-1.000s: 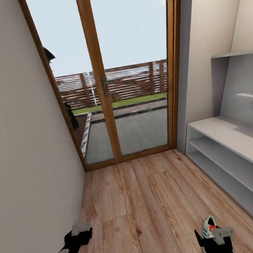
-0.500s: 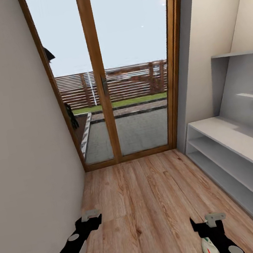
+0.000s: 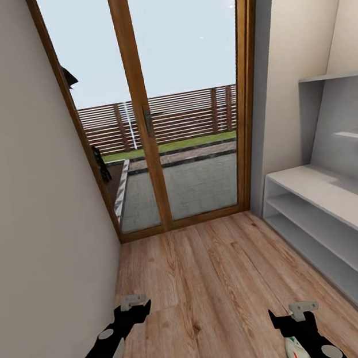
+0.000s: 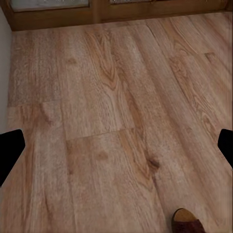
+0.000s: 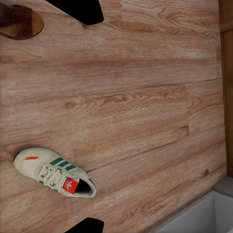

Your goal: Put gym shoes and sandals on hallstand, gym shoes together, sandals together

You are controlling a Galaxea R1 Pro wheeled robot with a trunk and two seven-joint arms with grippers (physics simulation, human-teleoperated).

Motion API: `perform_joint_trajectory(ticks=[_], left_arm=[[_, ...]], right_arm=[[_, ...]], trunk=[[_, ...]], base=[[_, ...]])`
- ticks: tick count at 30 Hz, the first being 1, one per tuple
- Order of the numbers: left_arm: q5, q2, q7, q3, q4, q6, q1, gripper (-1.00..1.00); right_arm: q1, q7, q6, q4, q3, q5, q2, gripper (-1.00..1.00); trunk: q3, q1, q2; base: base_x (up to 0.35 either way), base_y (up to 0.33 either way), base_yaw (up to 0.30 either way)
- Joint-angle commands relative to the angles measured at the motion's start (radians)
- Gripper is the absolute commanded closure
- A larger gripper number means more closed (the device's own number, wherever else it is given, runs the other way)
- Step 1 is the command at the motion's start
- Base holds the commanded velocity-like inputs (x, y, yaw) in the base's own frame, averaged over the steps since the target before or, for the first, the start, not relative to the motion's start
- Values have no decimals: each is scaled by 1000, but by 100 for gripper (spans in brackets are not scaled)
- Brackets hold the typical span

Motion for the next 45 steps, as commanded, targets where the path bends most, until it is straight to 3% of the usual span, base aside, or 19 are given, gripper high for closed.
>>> perform_joint_trajectory(ticks=[1,14,24,45], left_arm=[[-1,-2,-6,2,0,-4,-1,-100],[-1,-23,-14,2,-1,-7,0,-100],[-2,-26,-15,2,-1,-8,0,-100],[-3,-38,-15,2,-1,-9,1,-100]], right_arm=[[-1,2,-3,1,0,-3,0,-100],[-1,1,-2,11,-1,-2,-1,-100],[-1,-5,-3,75,-2,-2,-3,-100],[-1,-6,-5,84,-2,-3,-3,-100]], trunk=[[-1,0,-1],[-1,0,-1],[-3,0,-1],[-12,0,-1]], base=[[0,0,0],[15,17,0],[65,123,23],[2,5,54]])
